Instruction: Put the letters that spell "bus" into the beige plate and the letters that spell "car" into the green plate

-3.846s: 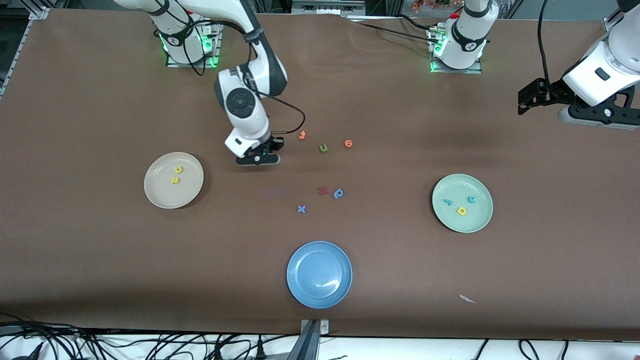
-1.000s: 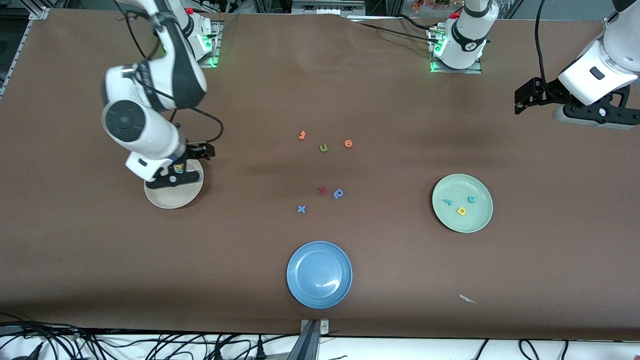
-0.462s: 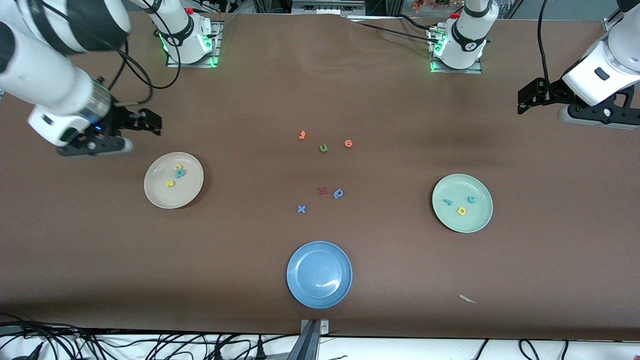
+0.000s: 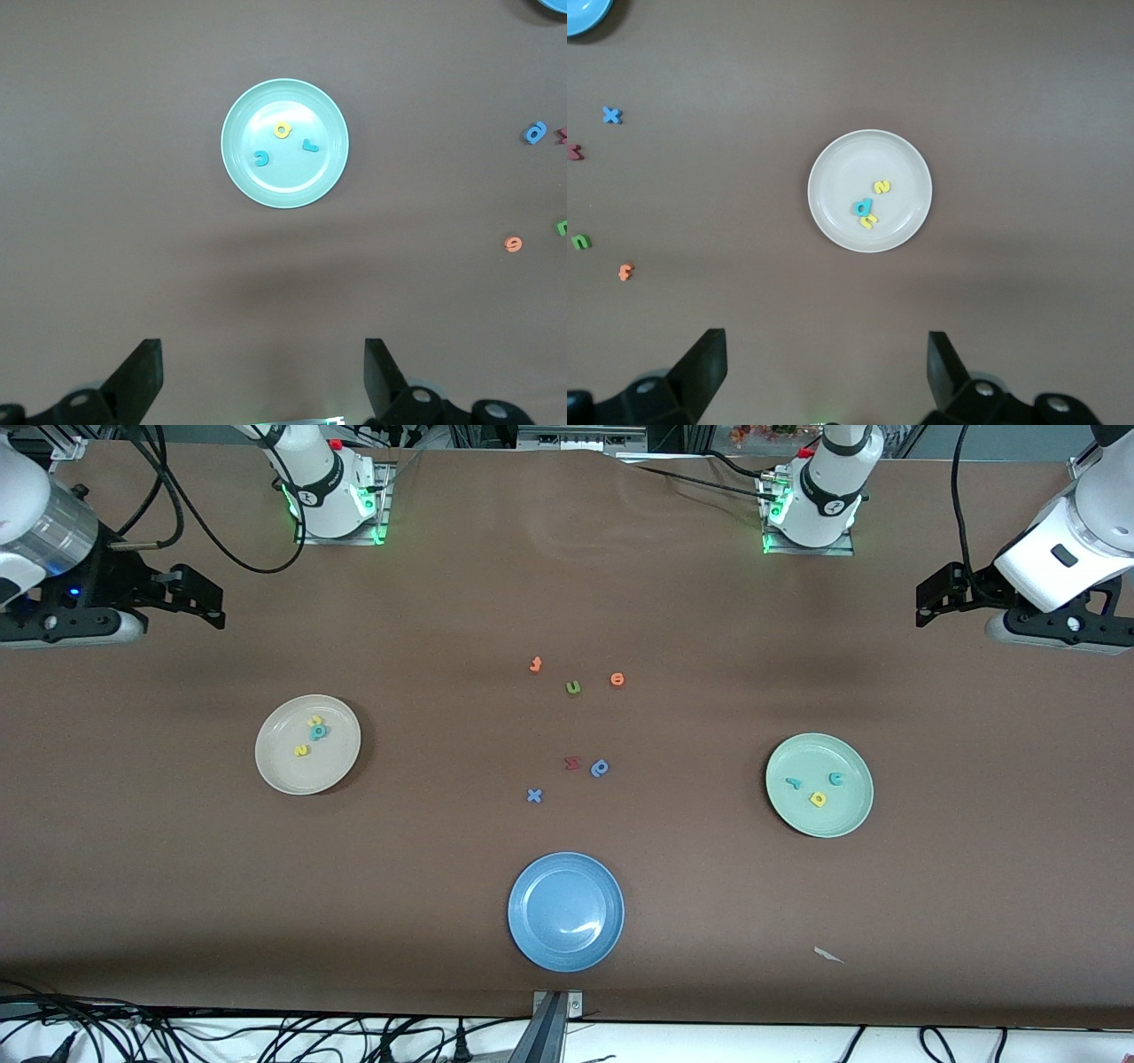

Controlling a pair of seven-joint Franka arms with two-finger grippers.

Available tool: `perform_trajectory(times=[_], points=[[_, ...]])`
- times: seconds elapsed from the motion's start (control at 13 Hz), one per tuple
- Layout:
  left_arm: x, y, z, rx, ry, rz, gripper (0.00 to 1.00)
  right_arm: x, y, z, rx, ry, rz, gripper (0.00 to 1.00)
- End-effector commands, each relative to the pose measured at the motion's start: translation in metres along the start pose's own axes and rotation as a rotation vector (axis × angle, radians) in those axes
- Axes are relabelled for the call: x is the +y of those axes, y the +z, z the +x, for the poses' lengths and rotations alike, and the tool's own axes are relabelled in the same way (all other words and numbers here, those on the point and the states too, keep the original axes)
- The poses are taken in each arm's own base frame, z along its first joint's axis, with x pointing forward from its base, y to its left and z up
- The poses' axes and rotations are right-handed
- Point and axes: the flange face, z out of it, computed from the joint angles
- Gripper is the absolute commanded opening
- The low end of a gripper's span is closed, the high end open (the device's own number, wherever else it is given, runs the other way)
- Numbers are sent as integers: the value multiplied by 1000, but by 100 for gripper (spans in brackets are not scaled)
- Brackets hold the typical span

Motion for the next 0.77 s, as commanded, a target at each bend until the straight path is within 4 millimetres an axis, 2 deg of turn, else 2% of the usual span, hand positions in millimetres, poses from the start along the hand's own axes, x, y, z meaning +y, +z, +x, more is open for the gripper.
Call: perform_trajectory(times=[0.0,0.23,0.69], points=[[2,-6,2,-7,9,-13,100,8,-16,-7,25,-20,13,100],[1,-6,2,-7,8,-15,100,25,-23,-12,52,8,20,100],[1,-4,1,-19,9,-15,100,30,-22,-9,41,21,22,100]])
